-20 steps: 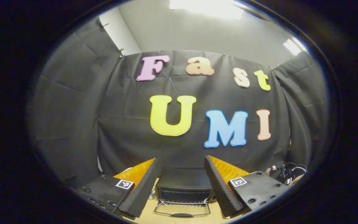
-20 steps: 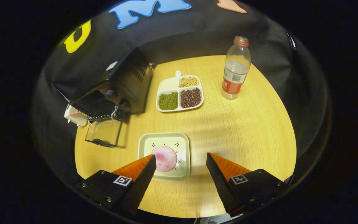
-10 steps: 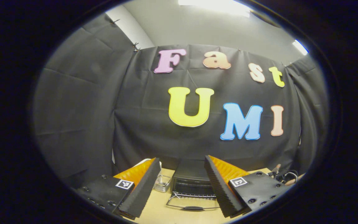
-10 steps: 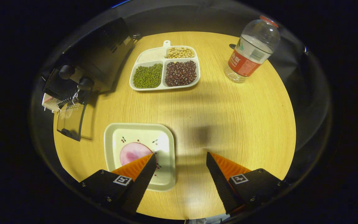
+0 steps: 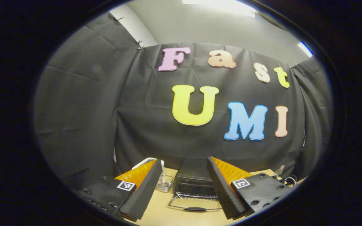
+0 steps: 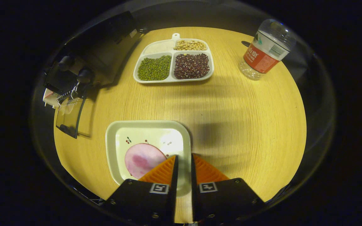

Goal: Open the electric oven with the left hand, put the food in, and close the electric oven.

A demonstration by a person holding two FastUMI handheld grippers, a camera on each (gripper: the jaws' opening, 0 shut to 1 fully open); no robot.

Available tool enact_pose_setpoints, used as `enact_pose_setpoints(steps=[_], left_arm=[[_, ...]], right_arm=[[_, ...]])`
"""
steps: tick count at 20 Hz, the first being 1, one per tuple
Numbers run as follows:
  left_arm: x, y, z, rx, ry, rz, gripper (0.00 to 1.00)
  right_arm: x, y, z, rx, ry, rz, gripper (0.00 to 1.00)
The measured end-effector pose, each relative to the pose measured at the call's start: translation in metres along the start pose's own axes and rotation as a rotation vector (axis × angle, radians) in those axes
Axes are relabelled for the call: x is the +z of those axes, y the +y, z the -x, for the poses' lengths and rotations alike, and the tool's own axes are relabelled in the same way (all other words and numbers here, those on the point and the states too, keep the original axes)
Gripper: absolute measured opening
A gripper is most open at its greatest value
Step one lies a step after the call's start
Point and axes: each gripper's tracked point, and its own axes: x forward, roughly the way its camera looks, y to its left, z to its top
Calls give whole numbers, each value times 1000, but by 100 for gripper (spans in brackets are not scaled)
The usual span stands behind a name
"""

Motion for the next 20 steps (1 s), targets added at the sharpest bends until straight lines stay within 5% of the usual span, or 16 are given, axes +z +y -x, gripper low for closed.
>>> enact_pose_setpoints(steps=[2, 3, 8, 11, 14, 20], left_arm=[[1, -5, 1, -8, 0, 4, 100], [3, -6, 3, -11, -4, 0, 100], [7, -13, 8, -20, -11, -14, 98], [13, -15, 9, -25, -15, -15, 93], [10, -19, 7, -32, -10, -14, 100], [9, -30, 3, -64, -2, -12, 91]], right_arm=[[6, -3, 10, 19, 14, -25, 20], [11, -6, 11, 49, 6, -52, 0], [4, -9, 14, 173, 22, -167, 0], [-7, 4, 11, 338, 30, -278, 0], [-13, 17, 15, 488, 18, -438, 0], [-29, 29, 22, 621, -37, -647, 0]])
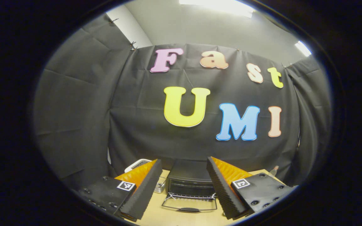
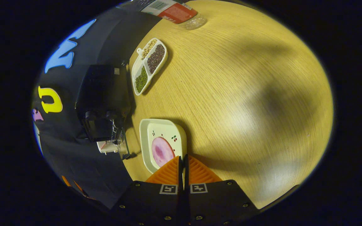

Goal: Open the electric oven with the left hand, put the food in, and close the electric oven.

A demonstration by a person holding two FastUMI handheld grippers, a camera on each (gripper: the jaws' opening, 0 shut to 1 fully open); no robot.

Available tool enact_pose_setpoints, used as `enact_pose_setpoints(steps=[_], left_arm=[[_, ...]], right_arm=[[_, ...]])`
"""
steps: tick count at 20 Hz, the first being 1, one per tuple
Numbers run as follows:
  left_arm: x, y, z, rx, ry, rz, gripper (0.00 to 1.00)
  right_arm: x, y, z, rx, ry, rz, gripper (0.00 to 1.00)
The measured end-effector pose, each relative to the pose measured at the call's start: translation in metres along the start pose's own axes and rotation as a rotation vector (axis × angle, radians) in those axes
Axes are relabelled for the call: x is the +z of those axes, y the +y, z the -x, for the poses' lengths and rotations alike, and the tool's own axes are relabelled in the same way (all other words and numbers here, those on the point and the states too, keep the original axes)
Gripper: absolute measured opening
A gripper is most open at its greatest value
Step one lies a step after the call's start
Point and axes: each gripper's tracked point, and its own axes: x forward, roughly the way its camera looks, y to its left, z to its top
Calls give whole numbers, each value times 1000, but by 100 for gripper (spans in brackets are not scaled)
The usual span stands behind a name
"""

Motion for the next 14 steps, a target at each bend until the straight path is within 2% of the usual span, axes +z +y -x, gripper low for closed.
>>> enact_pose_setpoints(steps=[1, 7, 8, 9, 11, 12, 13, 14], left_arm=[[1, -1, -1, -7, -1, 1, 100], [5, -11, -5, -49, -12, 1, 100], [6, -13, -6, -57, -13, 2, 91], [8, -14, -6, -64, -18, 1, 100], [12, -14, -7, -78, -27, -2, 100], [12, -15, -7, -85, -32, -4, 91], [15, -15, -7, -94, -37, -6, 91], [15, -16, -8, -104, -39, -7, 96]], right_arm=[[0, 2, 1, 16, -17, -14, 0], [-3, 17, 12, 77, -115, -47, 0], [-5, 20, 15, 90, -121, -61, 0], [-8, 23, 15, 96, -128, -69, 0], [-17, 28, 17, 103, -141, -70, 0], [-22, 34, 18, 111, -150, -78, 0], [-26, 39, 19, 119, -160, -87, 0], [-31, 44, 20, 124, -173, -97, 0]])
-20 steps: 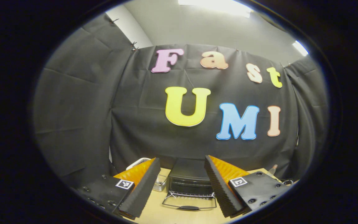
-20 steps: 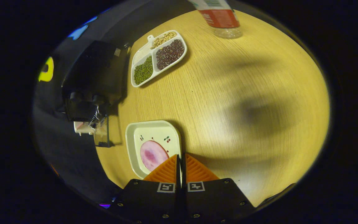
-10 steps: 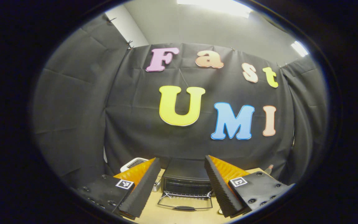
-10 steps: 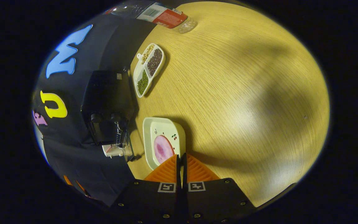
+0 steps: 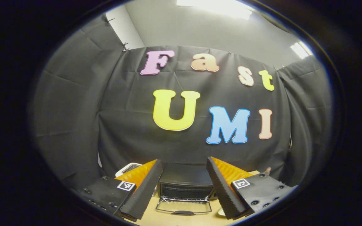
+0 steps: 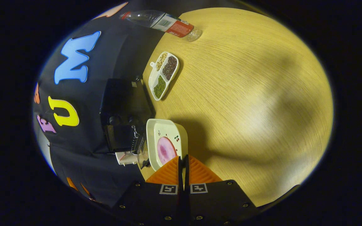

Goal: Open the electric oven with the left hand, put the food in, and close the electric oven.

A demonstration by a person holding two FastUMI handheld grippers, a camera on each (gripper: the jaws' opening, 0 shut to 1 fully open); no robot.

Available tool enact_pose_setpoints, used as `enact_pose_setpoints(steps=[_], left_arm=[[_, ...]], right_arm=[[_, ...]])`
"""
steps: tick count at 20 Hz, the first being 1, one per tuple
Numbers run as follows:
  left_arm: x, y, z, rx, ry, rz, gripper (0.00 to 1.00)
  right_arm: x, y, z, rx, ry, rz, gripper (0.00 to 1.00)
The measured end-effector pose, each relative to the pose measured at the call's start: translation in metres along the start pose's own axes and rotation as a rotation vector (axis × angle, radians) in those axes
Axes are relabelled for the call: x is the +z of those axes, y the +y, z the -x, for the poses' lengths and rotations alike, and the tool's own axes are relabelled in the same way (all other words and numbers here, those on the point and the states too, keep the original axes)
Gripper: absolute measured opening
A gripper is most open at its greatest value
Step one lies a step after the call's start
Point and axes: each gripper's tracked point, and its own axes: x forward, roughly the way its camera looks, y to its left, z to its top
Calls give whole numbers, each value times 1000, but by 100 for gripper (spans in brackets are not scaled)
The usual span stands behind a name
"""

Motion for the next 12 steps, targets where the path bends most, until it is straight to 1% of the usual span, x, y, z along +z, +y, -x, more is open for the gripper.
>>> enact_pose_setpoints(steps=[1, 3, 5, 6, 9, 12], left_arm=[[1, 0, 0, -8, -2, -1, 96], [1, 3, -3, -24, -5, -3, 91], [1, 8, -4, -36, -4, 0, 100], [0, 13, -3, -37, -4, 1, 96], [0, 28, -1, -32, -7, 8, 96], [-1, 47, 2, -18, -9, 18, 96]], right_arm=[[-4, 4, 1, 0, -12, -6, 0], [-15, 13, 4, -4, -47, -20, 0], [-26, 29, 5, 4, -77, -34, 0], [-33, 39, 5, 12, -93, -40, 0], [-51, 69, -1, 39, -113, -62, 0], [-70, 101, -17, 64, -104, -88, 0]])
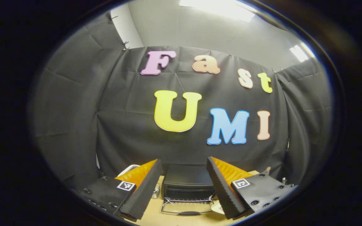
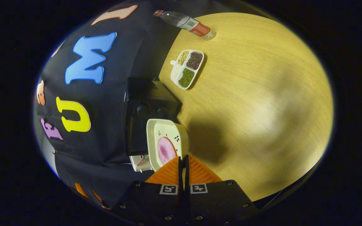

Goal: Open the electric oven with the left hand, put the food in, and close the electric oven.

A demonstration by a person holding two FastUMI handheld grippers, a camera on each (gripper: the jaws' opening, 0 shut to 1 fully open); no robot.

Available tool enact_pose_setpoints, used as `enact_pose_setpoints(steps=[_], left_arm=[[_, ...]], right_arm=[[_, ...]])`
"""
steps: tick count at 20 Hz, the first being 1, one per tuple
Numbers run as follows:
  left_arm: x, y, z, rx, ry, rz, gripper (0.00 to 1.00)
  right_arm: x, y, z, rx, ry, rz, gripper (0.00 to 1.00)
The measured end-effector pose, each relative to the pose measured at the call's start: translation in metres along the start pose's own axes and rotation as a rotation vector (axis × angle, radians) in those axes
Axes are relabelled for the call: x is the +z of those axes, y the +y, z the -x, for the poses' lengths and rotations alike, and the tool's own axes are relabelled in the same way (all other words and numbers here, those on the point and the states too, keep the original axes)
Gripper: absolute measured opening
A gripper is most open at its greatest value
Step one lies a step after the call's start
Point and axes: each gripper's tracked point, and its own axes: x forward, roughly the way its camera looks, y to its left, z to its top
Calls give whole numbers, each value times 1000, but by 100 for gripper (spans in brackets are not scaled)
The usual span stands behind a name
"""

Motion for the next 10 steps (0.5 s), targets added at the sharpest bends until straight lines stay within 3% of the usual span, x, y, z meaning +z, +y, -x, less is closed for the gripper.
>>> enact_pose_setpoints(steps=[4, 5, 10], left_arm=[[4, 31, 7, 37, -7, 3, 97], [6, 37, 9, 48, -9, 5, 100], [7, 72, 16, 99, -4, 6, 96]], right_arm=[[-25, 30, -26, 23, -5, -64, 0], [-29, 35, -34, 19, -11, -71, 0], [-44, 54, -81, -17, -56, -143, 0]])
